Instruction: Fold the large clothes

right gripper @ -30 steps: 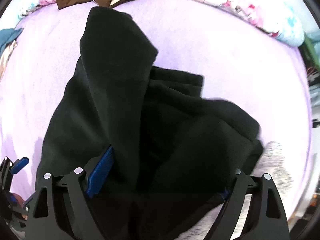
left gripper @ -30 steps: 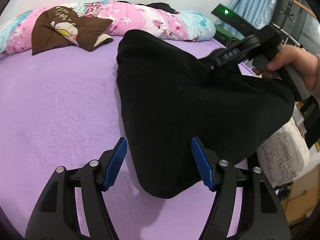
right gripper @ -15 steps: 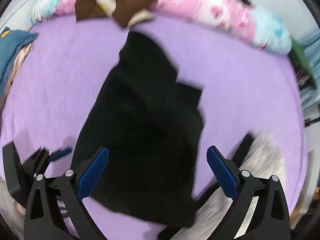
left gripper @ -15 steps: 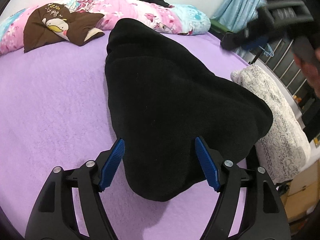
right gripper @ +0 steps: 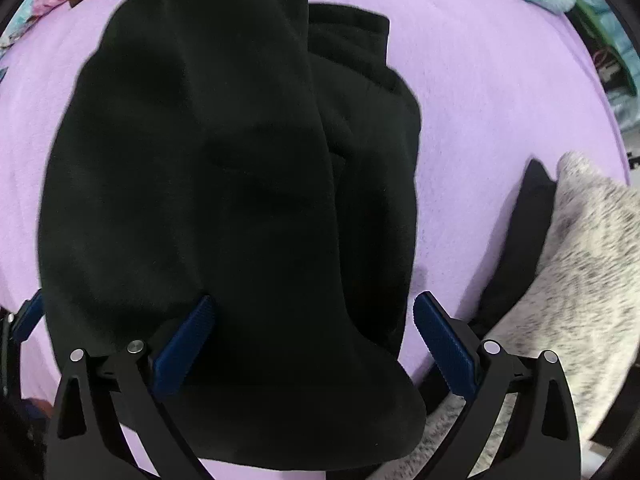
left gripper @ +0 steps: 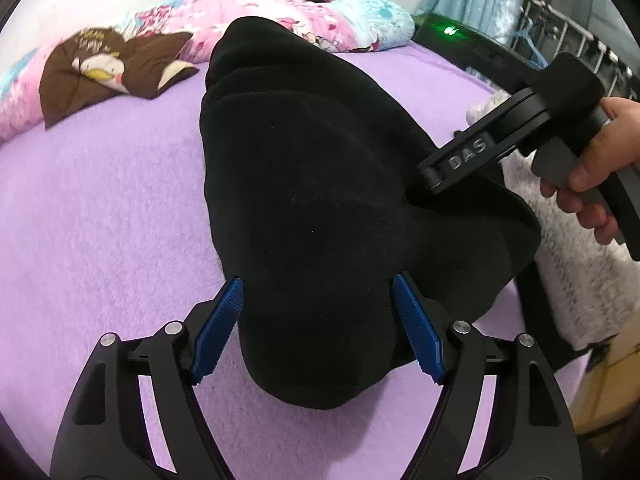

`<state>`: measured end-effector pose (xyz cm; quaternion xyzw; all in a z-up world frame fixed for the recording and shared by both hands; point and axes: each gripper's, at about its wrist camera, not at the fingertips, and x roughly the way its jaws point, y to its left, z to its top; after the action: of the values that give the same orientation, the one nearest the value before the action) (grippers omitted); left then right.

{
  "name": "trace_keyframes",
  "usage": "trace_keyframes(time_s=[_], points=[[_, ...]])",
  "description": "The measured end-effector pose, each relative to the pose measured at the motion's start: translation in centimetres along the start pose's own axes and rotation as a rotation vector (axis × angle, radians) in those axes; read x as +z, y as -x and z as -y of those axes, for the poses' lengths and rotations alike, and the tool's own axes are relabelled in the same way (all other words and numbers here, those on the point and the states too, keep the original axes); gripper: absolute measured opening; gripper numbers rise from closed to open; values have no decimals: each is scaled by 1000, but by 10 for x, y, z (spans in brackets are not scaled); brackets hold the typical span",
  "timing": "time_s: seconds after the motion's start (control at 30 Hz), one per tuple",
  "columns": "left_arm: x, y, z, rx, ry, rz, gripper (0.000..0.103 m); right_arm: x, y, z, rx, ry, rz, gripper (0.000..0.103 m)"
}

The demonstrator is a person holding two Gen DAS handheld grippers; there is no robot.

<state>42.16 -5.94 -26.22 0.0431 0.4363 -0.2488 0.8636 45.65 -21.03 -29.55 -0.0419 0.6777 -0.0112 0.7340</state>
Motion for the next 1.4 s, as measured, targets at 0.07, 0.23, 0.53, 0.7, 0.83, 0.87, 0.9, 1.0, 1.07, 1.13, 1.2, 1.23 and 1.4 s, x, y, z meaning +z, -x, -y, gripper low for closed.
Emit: trace_keyframes(time_s=[0.07, 0.23, 0.53, 0.7, 0.83, 0.87, 0.9, 1.0, 1.07, 1.13, 1.2, 1.23, 1.4], points=[[-4, 0, 5, 18, -16, 4, 74, -5, -7, 0, -3, -3, 17, 97], [-8, -3, 10, 42, -29, 16, 74, -10, -19, 2, 28, -28, 23, 97], [8, 32, -34, -110, 109, 11, 75, -11, 17, 7, 82, -20, 10, 97], [11, 46, -61, -203, 189, 29, 75, -9, 36, 12, 95, -8, 21, 97], [6, 43, -83, -304, 292, 14, 76, -9, 49, 29, 149, -40, 56, 97], [5, 42, -87, -313, 312, 10, 76, -8, 50, 36, 167, -49, 65, 97], [4, 40, -93, -321, 332, 7, 76, -6, 50, 43, 180, -58, 72, 97], [-1, 31, -116, -358, 425, -16, 78, -1, 44, 60, 252, -39, 112, 97], [-6, 27, -125, -361, 461, -28, 78, 1, 33, 67, 269, 21, 138, 97], [-9, 23, -134, -370, 498, -34, 78, 4, 27, 72, 284, 39, 138, 97], [-11, 19, -141, -401, 533, -44, 78, 5, 19, 82, 347, 21, 129, 97], [-12, 15, -143, -425, 551, -51, 79, 7, 13, 89, 387, 3, 119, 97], [-4, -2, -144, -514, 578, -112, 79, 16, -5, 110, 453, -19, 109, 97]])
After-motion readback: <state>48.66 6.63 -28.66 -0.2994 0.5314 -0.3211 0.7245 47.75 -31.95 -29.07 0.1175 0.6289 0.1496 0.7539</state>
